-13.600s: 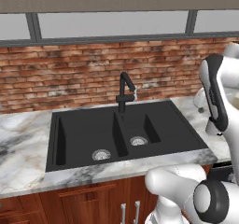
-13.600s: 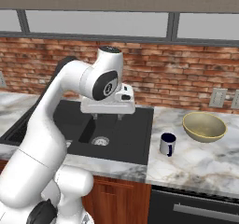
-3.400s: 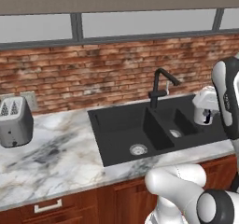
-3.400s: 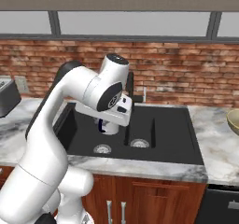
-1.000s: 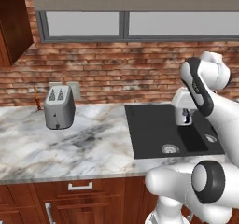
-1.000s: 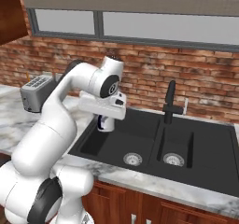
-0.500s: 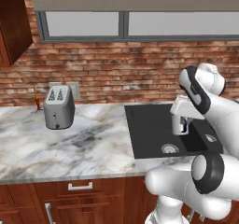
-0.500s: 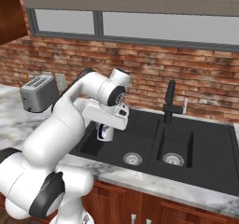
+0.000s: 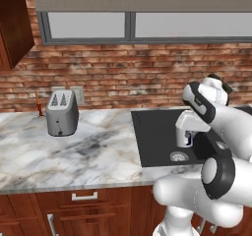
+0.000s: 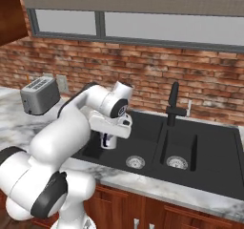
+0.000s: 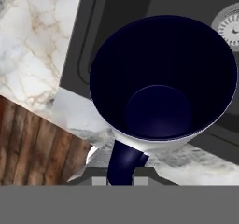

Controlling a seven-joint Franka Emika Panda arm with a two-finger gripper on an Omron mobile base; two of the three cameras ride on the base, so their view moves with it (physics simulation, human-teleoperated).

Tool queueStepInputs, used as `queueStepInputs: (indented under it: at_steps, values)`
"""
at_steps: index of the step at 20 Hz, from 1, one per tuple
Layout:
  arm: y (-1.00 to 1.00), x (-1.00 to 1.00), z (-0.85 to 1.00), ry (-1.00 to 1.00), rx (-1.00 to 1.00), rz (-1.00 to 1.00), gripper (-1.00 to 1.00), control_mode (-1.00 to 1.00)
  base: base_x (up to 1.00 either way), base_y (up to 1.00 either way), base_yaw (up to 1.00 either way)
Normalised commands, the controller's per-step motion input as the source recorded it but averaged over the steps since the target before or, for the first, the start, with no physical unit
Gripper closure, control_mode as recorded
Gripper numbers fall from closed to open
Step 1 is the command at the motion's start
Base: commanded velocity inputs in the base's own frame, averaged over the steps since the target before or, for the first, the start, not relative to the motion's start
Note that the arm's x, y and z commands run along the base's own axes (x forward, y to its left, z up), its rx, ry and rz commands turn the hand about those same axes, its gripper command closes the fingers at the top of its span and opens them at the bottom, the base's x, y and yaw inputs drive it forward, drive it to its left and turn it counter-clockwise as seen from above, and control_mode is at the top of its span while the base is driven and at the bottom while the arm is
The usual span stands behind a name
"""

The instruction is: Pick the mug and place it in the sink. Pick the bowl and place it in the open cabinet and then close the cabinet.

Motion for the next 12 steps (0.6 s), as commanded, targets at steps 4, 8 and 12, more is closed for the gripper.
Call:
queueStepInputs:
  at_steps: [4,8,12]
  values:
    - [0.00,0.37,-0.49,-0.03,0.03,0.05,1.00,-1.00,0.00,0.00,0.00]
    - [0.00,0.34,-0.46,-0.04,0.03,0.05,1.00,-1.00,0.00,0.00,0.00]
    - [0.00,0.34,-0.38,-0.05,0.01,0.05,1.00,-1.00,0.00,0.00,0.00]
